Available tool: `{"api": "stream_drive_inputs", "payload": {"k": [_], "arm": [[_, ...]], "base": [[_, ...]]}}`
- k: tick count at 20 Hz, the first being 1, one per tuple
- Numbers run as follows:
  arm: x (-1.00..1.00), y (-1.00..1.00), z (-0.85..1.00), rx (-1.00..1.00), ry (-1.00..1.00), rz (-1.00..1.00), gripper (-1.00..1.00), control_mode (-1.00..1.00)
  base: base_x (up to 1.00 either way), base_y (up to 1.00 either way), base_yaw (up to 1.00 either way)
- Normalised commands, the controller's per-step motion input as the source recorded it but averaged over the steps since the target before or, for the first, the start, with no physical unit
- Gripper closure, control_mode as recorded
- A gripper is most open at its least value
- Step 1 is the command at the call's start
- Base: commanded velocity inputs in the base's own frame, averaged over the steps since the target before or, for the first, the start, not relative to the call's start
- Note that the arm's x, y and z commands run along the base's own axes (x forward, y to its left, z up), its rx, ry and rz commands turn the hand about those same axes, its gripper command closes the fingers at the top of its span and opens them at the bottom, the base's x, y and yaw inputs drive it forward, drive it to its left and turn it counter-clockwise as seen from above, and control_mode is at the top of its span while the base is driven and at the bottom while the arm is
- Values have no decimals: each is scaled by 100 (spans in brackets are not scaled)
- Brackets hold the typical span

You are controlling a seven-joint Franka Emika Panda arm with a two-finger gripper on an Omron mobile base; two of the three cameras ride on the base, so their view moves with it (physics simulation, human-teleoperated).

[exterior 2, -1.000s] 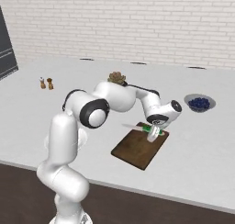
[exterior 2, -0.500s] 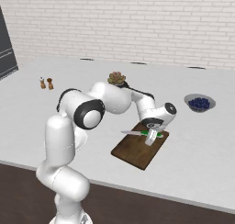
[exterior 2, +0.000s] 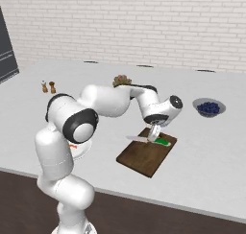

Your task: Pick up the knife from the drawer and place it on the cutting board. Then place the meat from the plate to the cutting board.

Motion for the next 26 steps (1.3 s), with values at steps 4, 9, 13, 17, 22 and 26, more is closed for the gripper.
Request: {"api": "stream_drive_inputs", "payload": {"k": [4, 9, 13, 17, 22, 26], "arm": [[0, 95, 80, 0, 5, -9, -100, -100], [-7, 100, 21, 0, 5, -26, -100, -100], [-19, 100, 0, 0, 5, -36, -100, -100], [-22, 100, 0, 0, 12, -38, -100, -100], [-18, 100, 0, 0, 19, -38, -100, -100], [-22, 100, 0, 0, 18, -37, -100, -100]], "base": [[0, 0, 0], [0, 0, 0], [0, 0, 0], [0, 0, 0], [0, 0, 0], [0, 0, 0]]}}
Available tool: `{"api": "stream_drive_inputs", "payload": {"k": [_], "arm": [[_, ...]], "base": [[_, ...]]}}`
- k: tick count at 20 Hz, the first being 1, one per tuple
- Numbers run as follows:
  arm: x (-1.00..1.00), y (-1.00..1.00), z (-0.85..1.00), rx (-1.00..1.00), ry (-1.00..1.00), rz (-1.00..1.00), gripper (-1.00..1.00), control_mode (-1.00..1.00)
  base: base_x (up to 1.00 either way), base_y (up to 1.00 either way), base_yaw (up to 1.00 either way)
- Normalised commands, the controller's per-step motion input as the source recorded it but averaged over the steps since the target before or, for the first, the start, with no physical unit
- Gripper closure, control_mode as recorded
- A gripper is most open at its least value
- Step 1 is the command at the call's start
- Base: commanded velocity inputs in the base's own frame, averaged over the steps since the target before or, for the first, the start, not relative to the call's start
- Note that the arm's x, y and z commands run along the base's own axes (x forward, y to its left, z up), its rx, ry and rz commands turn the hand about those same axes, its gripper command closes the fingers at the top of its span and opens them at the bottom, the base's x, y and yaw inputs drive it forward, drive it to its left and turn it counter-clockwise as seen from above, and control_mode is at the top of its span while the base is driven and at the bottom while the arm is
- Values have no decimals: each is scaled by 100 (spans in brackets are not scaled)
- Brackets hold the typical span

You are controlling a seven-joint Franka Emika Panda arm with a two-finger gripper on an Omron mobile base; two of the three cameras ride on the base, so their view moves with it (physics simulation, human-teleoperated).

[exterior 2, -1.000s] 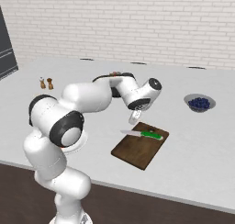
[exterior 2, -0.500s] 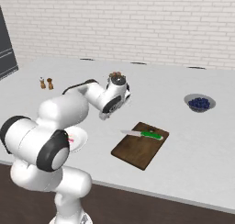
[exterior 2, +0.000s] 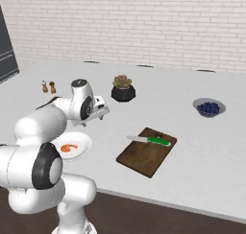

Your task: Pick up the knife from the drawer and place it on the cutting board. Then place the meat from the plate to the cutting board.

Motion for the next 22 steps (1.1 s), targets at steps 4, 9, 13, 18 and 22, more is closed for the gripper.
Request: {"api": "stream_drive_inputs", "payload": {"k": [4, 9, 13, 18, 22], "arm": [[-43, 100, 0, 1, 15, -30, -100, -100], [-43, 87, -6, 10, 14, -30, -100, -100], [-50, 46, -1, 26, 16, -24, -100, -100], [-37, 14, -16, 24, 23, -17, -100, -100], [0, 0, -36, 3, 8, -18, -100, -100]], "base": [[0, 0, 0], [0, 0, 0], [0, 0, 0], [0, 0, 0], [0, 0, 0]]}}
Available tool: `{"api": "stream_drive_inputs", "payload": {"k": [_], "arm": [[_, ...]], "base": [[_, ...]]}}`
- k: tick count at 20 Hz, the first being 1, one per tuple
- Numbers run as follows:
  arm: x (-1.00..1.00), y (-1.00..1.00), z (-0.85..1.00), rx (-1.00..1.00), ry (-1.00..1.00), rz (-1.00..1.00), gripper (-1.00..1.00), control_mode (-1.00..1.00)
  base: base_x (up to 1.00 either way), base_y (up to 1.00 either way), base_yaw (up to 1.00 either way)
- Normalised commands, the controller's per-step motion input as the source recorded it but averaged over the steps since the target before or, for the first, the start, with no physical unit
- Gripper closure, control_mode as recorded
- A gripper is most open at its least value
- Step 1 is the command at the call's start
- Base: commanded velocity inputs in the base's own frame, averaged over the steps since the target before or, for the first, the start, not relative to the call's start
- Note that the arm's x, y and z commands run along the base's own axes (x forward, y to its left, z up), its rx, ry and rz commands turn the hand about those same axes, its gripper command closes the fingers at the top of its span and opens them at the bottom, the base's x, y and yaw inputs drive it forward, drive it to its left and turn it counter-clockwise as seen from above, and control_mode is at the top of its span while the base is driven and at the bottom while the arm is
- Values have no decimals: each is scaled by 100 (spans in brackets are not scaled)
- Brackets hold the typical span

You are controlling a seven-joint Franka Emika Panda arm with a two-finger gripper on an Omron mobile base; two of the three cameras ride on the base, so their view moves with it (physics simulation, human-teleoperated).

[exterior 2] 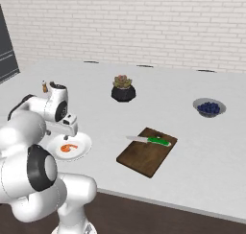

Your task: Pick up the knife from the drawer and place it on the cutting board. Then place the meat from the plate to the cutting board.

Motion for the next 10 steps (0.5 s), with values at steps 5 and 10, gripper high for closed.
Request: {"api": "stream_drive_inputs", "payload": {"k": [5, 10], "arm": [[8, 0, -31, -2, 9, -18, -100, -100], [36, 0, -31, -8, 4, -7, -100, -100]], "base": [[0, 0, 0], [0, 0, 0]]}}
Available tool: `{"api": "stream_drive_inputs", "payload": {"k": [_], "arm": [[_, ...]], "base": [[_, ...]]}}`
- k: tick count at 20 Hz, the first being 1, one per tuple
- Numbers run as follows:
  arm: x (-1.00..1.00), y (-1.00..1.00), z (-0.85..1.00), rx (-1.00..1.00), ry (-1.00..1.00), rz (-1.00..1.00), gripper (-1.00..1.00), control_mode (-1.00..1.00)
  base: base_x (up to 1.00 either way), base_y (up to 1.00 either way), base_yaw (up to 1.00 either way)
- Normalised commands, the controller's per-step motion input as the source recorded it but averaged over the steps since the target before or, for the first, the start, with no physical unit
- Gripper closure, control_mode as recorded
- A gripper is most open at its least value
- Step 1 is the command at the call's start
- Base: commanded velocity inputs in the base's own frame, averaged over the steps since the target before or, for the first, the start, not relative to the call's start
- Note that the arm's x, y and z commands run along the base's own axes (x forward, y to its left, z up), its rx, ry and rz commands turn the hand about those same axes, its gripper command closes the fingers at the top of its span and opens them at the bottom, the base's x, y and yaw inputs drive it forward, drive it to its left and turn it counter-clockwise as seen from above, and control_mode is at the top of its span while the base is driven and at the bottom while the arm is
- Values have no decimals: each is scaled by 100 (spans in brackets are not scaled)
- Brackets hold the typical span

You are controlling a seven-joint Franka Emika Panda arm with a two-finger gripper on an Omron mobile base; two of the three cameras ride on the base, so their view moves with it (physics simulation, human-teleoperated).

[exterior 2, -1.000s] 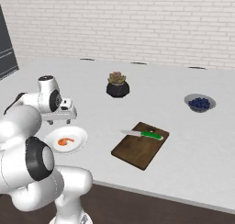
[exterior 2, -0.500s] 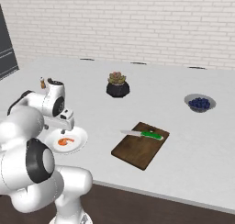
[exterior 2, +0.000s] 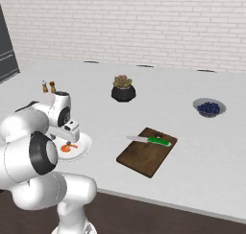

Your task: Pick up the knife from the drawer and place it on the cutting board. Then place the meat from the plate to the cutting board.

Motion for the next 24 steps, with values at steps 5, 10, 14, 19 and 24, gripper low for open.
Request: {"api": "stream_drive_inputs", "payload": {"k": [5, 10, 14, 19, 24], "arm": [[39, 0, -28, -10, 0, -2, -100, -100], [15, 0, -28, -6, 0, 0, -100, -100], [-19, -22, -11, -1, 0, -1, -100, -100], [-21, -15, -3, 0, 0, -8, -100, -100], [7, 0, -7, 0, 0, -16, -100, -100]], "base": [[0, 0, 0], [0, 0, 0], [0, 0, 0], [0, 0, 0], [0, 0, 0]]}}
